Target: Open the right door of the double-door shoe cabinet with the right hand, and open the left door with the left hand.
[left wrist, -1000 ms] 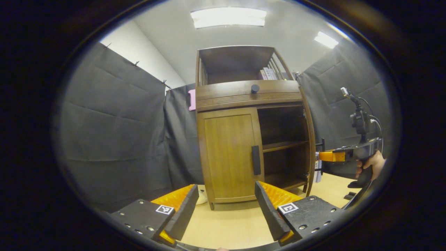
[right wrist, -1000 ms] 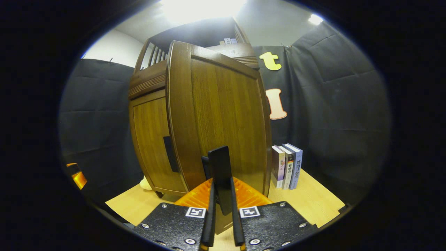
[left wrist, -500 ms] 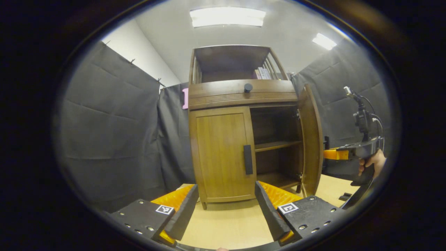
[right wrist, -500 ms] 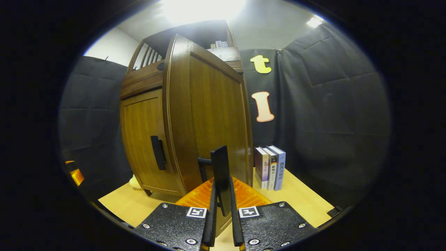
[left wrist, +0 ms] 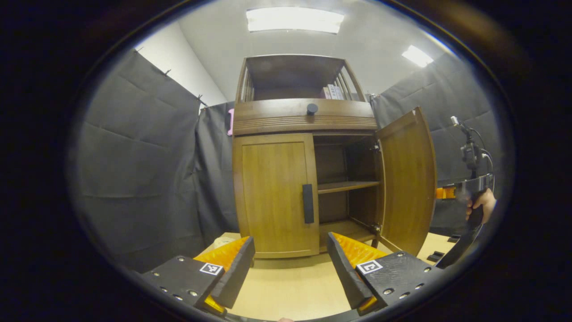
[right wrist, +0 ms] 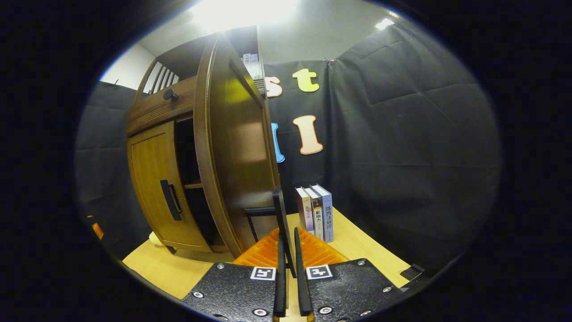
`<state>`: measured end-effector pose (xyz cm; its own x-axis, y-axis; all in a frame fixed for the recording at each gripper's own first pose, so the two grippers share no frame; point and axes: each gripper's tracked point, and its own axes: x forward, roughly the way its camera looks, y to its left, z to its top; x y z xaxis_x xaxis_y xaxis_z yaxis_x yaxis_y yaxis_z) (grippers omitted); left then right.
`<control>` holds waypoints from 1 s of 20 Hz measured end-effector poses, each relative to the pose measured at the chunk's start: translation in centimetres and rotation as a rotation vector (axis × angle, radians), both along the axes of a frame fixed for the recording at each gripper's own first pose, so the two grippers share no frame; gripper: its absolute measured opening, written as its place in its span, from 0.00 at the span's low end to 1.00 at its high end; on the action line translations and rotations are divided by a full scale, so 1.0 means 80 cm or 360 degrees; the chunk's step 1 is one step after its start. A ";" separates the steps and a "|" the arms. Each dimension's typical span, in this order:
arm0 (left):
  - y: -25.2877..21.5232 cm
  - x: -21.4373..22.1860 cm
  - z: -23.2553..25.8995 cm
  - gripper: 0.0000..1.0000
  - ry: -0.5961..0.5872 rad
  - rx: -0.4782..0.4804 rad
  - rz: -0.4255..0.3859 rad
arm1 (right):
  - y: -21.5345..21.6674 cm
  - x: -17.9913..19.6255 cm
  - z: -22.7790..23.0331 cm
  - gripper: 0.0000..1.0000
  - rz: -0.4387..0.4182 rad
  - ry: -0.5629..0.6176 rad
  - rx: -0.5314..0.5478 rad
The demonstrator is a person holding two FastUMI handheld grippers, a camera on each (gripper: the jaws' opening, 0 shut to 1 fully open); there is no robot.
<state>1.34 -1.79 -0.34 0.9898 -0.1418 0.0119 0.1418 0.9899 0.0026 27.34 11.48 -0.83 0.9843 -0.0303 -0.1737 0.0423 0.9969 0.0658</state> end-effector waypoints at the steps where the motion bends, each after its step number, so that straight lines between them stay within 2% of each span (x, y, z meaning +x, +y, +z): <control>1: 0.001 -0.002 0.000 0.92 0.0005 -0.0004 -0.0006 | -0.005 -0.002 0.001 0.11 -0.0002 0.0000 -0.0009; 5: -0.002 -0.001 0.000 0.92 0.0003 -0.0005 -0.0038 | -0.041 -0.012 -0.014 0.11 -0.0049 0.0004 -0.0045; 10: -0.007 0.002 0.000 0.92 0.0011 -0.0018 -0.0069 | -0.040 -0.014 -0.014 0.11 -0.0069 0.0028 -0.0040; 13: -0.005 0.002 -0.002 0.92 0.0009 -0.0011 -0.0071 | -0.055 -0.020 -0.014 0.13 -0.0176 0.0036 -0.0029; 14: -0.005 0.002 -0.001 0.92 0.0008 -0.0010 -0.0071 | -0.075 -0.027 -0.013 0.13 -0.0213 0.0030 -0.0033; 15: -0.006 0.002 -0.002 0.92 0.0009 -0.0010 -0.0077 | -0.085 -0.031 -0.012 0.07 -0.0212 0.0029 -0.0022; 16: -0.007 0.004 -0.001 0.92 0.0010 -0.0008 -0.0083 | -0.087 -0.035 -0.016 0.13 -0.0213 0.0039 -0.0008; 18: -0.007 0.006 -0.001 0.92 0.0006 -0.0003 -0.0088 | -0.094 -0.041 -0.017 0.18 -0.0253 0.0055 -0.0015; 19: -0.009 0.007 0.000 0.92 0.0003 -0.0010 -0.0091 | -0.094 -0.044 -0.012 0.17 -0.0256 0.0040 -0.0015; 20: -0.010 0.009 0.001 0.92 -0.0001 -0.0018 -0.0094 | -0.093 -0.047 -0.008 0.31 -0.0259 0.0019 -0.0018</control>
<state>2.04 -2.62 -0.25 0.9797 -0.1997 0.0145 0.1998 0.9798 -0.0086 23.58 4.06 -1.49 0.9641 -0.1914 -0.1841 0.2042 0.9775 0.0530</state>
